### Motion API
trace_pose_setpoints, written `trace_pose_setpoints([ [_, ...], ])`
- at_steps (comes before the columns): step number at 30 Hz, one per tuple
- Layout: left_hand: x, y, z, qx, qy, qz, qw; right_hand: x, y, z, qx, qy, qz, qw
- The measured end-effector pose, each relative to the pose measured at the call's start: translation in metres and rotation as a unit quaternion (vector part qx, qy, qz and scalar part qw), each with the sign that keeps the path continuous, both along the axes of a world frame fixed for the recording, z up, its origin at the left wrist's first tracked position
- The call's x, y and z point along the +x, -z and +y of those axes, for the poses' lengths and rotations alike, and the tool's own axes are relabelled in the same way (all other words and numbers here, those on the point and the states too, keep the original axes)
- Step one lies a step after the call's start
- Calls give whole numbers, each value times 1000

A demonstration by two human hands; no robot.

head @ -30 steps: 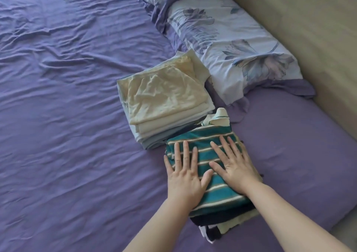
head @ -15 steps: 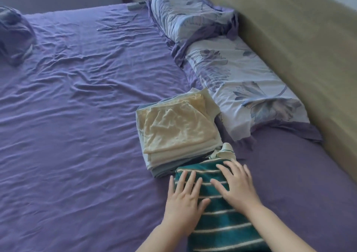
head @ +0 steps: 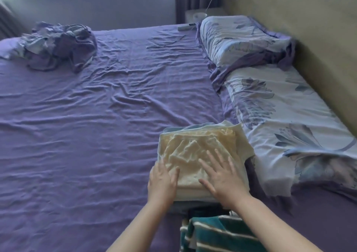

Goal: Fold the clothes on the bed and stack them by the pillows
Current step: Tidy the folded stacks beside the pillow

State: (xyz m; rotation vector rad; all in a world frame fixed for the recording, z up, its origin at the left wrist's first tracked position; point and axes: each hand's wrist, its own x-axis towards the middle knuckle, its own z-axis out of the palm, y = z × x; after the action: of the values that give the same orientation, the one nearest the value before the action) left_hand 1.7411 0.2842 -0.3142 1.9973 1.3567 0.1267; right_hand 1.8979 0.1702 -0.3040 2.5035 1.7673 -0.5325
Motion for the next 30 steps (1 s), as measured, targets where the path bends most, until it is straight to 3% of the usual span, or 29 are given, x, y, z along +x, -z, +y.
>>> trace_pose_setpoints([
  [5,11,27,33,-98,-49,23,994,0,28,38,-39,-15,17,999],
  [10,17,49,46,-180,-113,-52,976,-7,52,42,-49,1,-11,999],
  [17,14,55,64,-304,-210,-112,923,-6,54,41,-63,3,-4,998],
  [21,18,52,59,-278,-224,-164,920,-9,47,41,-57,21,-13,998],
  [30,-52,30,78,-227,-216,-146,938,-69,28,64,-38,4,23,999],
])
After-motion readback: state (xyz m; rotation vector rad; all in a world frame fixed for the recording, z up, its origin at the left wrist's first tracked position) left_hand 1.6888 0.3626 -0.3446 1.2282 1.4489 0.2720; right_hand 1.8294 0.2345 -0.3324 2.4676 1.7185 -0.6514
